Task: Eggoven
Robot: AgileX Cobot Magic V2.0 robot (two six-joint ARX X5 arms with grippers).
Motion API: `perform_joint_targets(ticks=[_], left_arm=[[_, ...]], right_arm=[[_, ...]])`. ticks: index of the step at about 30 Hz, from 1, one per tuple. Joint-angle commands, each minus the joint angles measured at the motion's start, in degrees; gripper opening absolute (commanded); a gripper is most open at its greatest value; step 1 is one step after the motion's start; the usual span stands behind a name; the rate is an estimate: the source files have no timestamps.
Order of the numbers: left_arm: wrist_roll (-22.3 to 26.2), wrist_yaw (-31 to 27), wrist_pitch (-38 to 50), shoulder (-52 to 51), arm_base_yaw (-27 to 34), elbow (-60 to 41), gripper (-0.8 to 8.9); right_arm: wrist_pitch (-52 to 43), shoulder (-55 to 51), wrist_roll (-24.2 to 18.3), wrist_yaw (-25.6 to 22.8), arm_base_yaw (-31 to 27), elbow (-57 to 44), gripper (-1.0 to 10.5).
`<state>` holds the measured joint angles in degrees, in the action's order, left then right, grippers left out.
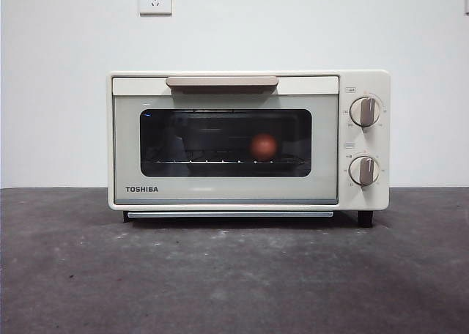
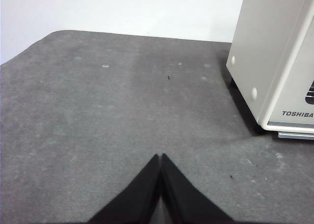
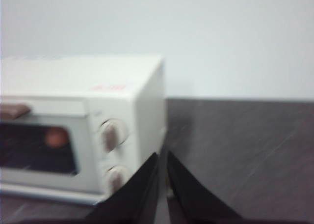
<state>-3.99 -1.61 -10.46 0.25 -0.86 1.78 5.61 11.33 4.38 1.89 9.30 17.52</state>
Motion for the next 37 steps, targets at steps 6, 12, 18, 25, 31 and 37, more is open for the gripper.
perform_joint_targets(ticks=[6,12,18,25,31,37], left_arm=[[-0.1,-0.1,-0.3,-0.1,0.1,-1.5,0.08],[-0.1,-0.1,-0.3,-0.1,0.1,-1.5,0.08],[-0.1,-0.1,-0.3,-0.1,0.1,-1.5,0.08],[-0.1,-0.1,-0.3,-0.1,0.1,-1.5,0.08],[-0.1,-0.1,-0.3,-0.1,0.1,-1.5,0.08],[-0.1,-0.1,-0.3,-0.1,0.1,-1.5,0.08]], right_arm=[[-2.4,-7.0,-3.2,1.1,-8.5,-8.1,0.0],[-3.7,-11.1,-1.8,1.1,-10.0,-15.7,0.0],[0.9,-11.1,-1.4,1.1,-10.0,-16.9,0.0],[2.9,-11.1,0.5,1.0,-9.9,-16.9,0.0],[1.1,-11.1,0.5,0.9,-9.9,-16.9,0.0],[0.0,-11.1,0.5,1.0,-9.9,-16.9,0.0]])
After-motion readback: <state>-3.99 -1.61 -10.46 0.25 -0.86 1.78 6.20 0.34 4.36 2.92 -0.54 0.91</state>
